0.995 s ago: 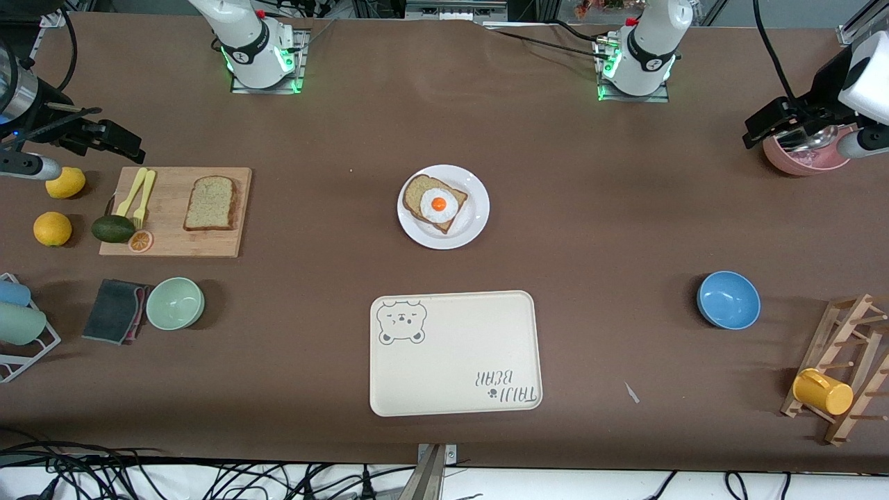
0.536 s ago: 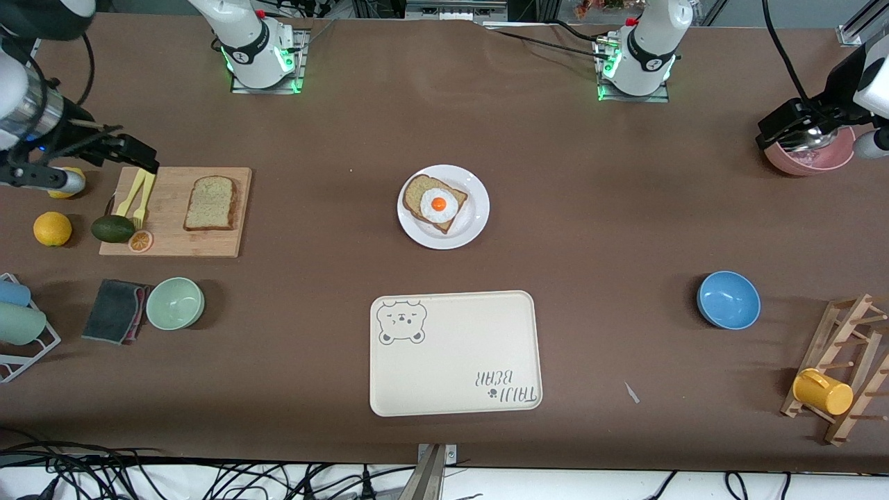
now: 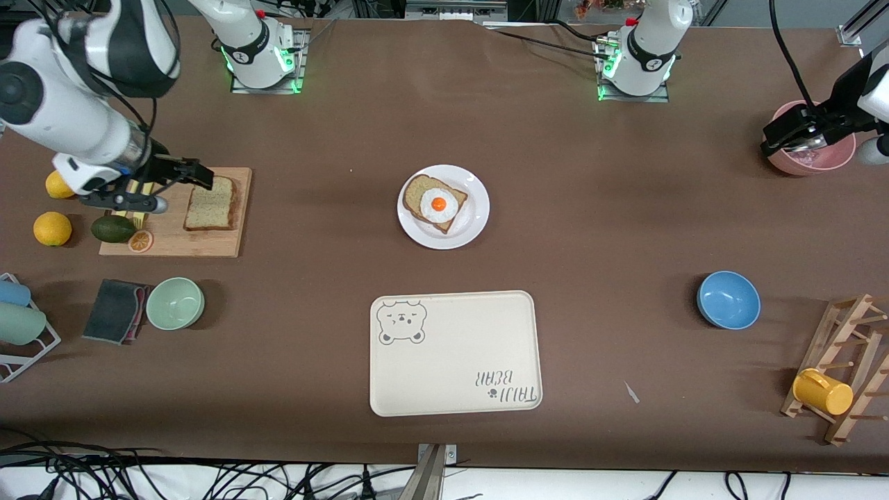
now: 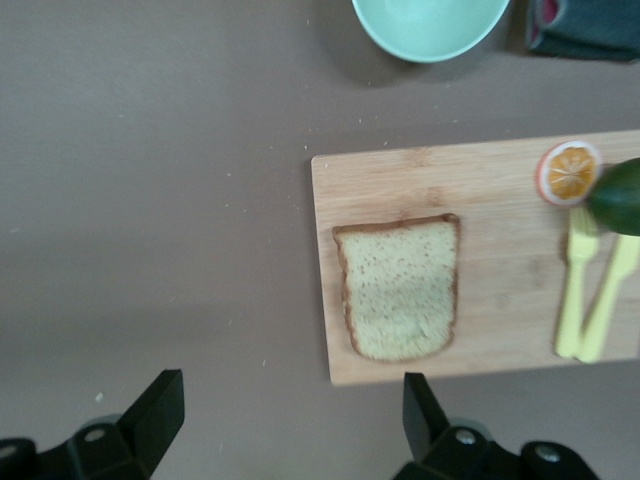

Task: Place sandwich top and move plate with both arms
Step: 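Reach the right gripper down to the bread slice on the cutting board, then close the right gripper on the bread slice edge and lift it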

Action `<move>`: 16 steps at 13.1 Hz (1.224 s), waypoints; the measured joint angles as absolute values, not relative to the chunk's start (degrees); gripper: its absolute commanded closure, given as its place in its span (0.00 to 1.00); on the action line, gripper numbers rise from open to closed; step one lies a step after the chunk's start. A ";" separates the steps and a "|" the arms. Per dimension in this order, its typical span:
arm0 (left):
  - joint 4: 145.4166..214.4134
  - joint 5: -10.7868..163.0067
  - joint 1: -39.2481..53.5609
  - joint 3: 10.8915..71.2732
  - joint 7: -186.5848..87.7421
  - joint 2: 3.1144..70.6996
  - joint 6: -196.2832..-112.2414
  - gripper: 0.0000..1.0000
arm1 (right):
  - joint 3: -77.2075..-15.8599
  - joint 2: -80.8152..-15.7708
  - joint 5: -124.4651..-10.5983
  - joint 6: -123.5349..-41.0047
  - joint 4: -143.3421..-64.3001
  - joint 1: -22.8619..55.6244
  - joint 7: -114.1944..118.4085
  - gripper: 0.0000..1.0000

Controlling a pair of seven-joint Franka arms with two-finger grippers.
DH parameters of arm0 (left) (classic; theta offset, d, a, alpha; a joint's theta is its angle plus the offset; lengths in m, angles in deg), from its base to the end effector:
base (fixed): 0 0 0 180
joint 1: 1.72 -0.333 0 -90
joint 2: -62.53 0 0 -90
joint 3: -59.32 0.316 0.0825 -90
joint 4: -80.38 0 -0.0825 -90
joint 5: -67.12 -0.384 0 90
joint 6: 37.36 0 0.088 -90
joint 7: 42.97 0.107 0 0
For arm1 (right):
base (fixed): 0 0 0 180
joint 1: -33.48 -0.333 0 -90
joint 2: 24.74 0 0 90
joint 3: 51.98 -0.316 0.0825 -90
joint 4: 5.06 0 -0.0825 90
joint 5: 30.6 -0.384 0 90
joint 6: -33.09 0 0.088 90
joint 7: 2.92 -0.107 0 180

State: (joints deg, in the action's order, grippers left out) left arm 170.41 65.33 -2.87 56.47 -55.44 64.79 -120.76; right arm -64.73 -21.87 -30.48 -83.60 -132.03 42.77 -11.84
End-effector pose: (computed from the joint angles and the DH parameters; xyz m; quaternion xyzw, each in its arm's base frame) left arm 0.5299 -0.0127 0.6360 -0.9946 -0.0950 0.0358 0.0211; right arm 0.5034 0.0308 0.3877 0.9967 -0.0475 -0.0642 0.0134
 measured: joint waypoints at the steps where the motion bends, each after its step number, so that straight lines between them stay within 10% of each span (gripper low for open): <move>1: 170.43 65.33 -2.86 56.40 -55.36 64.48 -120.78 0.00 | -64.73 -22.16 -30.48 -87.02 -135.03 42.77 -12.31 0.03; 6: 170.42 65.33 -2.85 56.37 -55.14 63.17 -121.23 0.00 | -64.67 -28.66 -29.10 -103.52 -144.12 42.82 -14.48 0.16; 16: 170.41 67.06 -2.68 56.37 -53.83 62.80 -121.42 0.00 | -64.41 -36.18 -8.43 -106.02 -144.02 42.95 -34.58 0.31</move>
